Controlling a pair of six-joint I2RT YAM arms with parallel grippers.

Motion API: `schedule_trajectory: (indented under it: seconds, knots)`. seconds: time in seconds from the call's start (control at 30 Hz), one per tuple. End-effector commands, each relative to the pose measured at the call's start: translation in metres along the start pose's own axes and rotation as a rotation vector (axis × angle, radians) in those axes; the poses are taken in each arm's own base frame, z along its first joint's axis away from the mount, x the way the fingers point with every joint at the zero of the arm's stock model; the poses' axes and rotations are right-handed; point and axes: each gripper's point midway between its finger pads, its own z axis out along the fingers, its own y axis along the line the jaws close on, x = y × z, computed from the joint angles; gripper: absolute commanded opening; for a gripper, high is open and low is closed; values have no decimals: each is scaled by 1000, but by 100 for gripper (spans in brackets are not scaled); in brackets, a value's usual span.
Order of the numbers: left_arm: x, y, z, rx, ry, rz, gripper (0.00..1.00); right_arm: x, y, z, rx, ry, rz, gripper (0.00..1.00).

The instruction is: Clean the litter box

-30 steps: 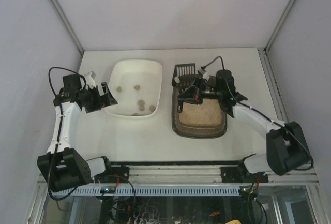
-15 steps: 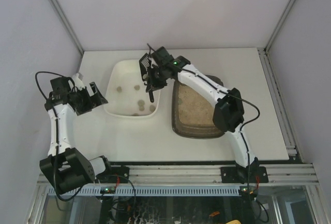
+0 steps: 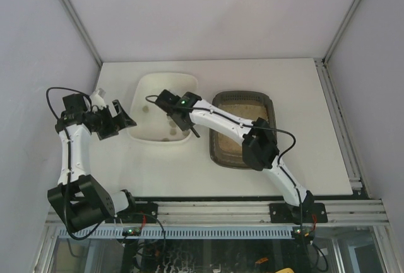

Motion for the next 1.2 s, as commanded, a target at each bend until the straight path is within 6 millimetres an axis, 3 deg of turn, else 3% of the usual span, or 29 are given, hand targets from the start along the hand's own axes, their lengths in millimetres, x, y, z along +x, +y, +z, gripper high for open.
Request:
schedule_trajectory:
  seconds: [0.0, 0.13, 0.2, 0.27, 0.37, 0.53, 0.73, 0.83, 0.9, 1.0, 1.17]
  knots:
    - [-13, -13, -10, 54, -54, 57, 100, -22, -24, -25, 111, -124, -31, 0]
    - [-10, -17, -10, 83, -39, 53, 100, -38, -26, -50, 80, -210, 43, 0]
    - [-10, -13, -11, 50, -45, 33, 100, -51, -26, -78, 23, -291, 91, 0]
    - [-21, -1, -14, -39, -109, 3, 100, -64, -29, -120, -50, -408, 136, 0]
    - [-43, -4, -23, -75, -205, -5, 100, -61, -33, -152, -154, -462, 200, 0]
    - [-71, -50, -25, -68, -244, 67, 100, -10, -43, -161, -346, -285, 315, 0]
    - [-75, -142, -1, -44, -186, 196, 100, 81, -63, -160, -599, -69, 600, 0]
    - [-74, -187, 17, 32, -137, 183, 100, 112, -79, -162, -633, -4, 709, 0]
    - [-71, -214, 32, 95, -105, 139, 100, 129, -88, -155, -623, 80, 785, 0]
    - [-64, -235, 61, 145, -58, 41, 100, 152, -88, -145, -653, 284, 891, 0]
    - [-42, -254, 108, 117, 41, -54, 100, 156, -86, -133, -758, 397, 926, 0]
